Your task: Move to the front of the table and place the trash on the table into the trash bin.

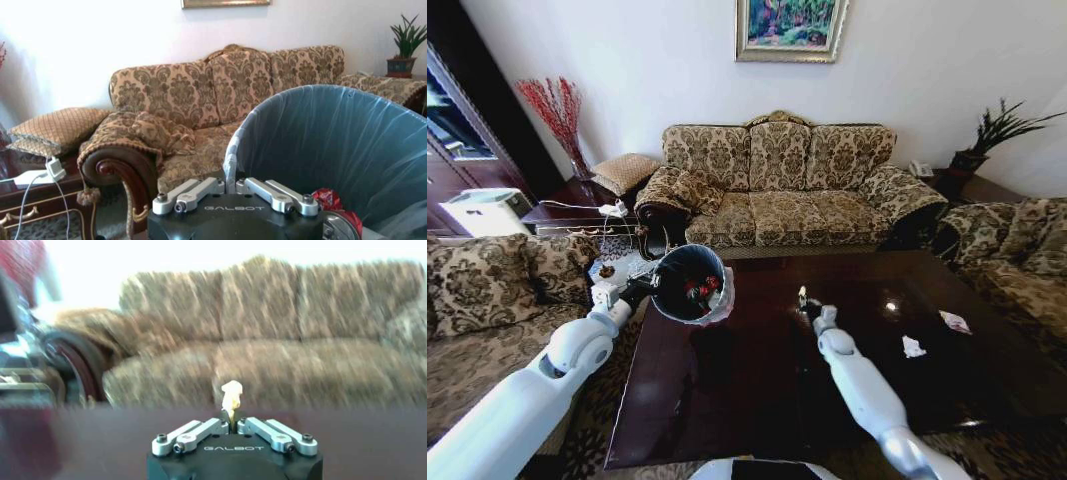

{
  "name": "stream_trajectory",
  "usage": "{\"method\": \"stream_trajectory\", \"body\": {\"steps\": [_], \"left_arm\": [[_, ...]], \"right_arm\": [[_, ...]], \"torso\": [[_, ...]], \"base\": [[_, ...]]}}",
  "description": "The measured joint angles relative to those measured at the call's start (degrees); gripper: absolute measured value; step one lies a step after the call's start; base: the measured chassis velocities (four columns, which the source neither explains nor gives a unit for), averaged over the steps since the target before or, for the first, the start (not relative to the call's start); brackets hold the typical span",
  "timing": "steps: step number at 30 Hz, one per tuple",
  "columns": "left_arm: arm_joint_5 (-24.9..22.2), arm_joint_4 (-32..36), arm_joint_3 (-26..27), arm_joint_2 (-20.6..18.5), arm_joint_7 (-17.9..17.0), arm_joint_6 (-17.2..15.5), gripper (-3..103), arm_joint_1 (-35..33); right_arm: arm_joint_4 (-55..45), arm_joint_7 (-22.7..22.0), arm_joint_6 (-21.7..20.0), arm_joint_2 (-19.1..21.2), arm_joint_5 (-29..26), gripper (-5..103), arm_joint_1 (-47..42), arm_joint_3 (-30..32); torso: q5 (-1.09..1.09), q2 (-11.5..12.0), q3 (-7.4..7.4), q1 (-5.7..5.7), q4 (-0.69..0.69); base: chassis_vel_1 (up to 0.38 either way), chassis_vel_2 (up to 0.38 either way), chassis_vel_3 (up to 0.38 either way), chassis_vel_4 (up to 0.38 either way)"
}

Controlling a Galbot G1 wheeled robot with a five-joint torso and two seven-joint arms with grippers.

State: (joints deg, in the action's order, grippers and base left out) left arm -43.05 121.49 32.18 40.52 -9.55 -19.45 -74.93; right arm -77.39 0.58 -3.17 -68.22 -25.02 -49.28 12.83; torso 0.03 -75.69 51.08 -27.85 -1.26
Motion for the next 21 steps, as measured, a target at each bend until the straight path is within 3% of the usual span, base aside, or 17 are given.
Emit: {"method": "stream_trajectory", "body": {"steps": [3,5,8,11,13,17,18,21], "left_arm": [[-0.2,0.0,0.0,-0.5,0.0,0.0,3,-0.1],[-0.4,0.0,-0.3,-0.7,-0.2,0.1,3,-0.2],[-2.0,0.0,-1.7,-1.2,-0.8,0.3,3,0.3],[-3.0,0.0,-4.1,-1.7,-1.6,0.3,3,2.1],[-3.3,-0.1,-4.9,-1.8,-2.0,0.3,3,2.8],[-3.9,-0.7,-7.1,-1.9,-3.1,-0.1,3,4.7],[-3.9,-0.7,-7.1,-1.9,-3.1,-0.1,3,4.7],[-3.9,-1.2,-7.7,-1.9,-3.2,-0.2,3,5.4]], "right_arm": [[-14.9,-0.1,-3.5,4.7,-2.5,0,-0.4,-1.0],[-18.2,0.3,-4.5,5.9,-3.4,0,0.3,-1.5],[-26.3,1.0,-7.5,9.2,-7.6,0,3.7,-3.7],[-32.7,1.2,-11.0,12.5,-15.4,0,11.5,-10.3],[-33.6,0.8,-11.2,12.6,-17.6,0,14.4,-13.4],[-33.6,-1.9,-12.5,9.3,-25.1,0,25.9,-25.8],[-33.6,-1.9,-12.5,9.3,-25.1,0,25.9,-25.8],[-31.5,-3.3,-13.7,6.5,-26.9,0,32.5,-33.3]], "torso": [[-0.04,0.0,0.00,0.00,0.00],[-0.02,0.0,0.00,0.00,0.00],[-0.05,0.0,0.00,0.00,-0.02],[-0.04,0.0,0.00,0.00,0.01],[-0.04,0.0,0.00,0.00,0.01],[-0.05,0.0,0.00,-0.01,-0.01],[-0.05,0.0,0.00,-0.01,-0.01],[-0.06,0.0,0.00,-0.01,-0.04]], "base": [[0.000,0.000,0.000,0.000],[0.000,0.000,0.000,0.000],[0.000,0.000,0.000,0.000],[0.000,0.000,0.000,0.000],[0.000,0.000,0.000,0.000],[0.000,0.000,0.000,0.000],[0.000,0.000,0.000,0.000],[0.000,0.000,0.000,0.000]]}}
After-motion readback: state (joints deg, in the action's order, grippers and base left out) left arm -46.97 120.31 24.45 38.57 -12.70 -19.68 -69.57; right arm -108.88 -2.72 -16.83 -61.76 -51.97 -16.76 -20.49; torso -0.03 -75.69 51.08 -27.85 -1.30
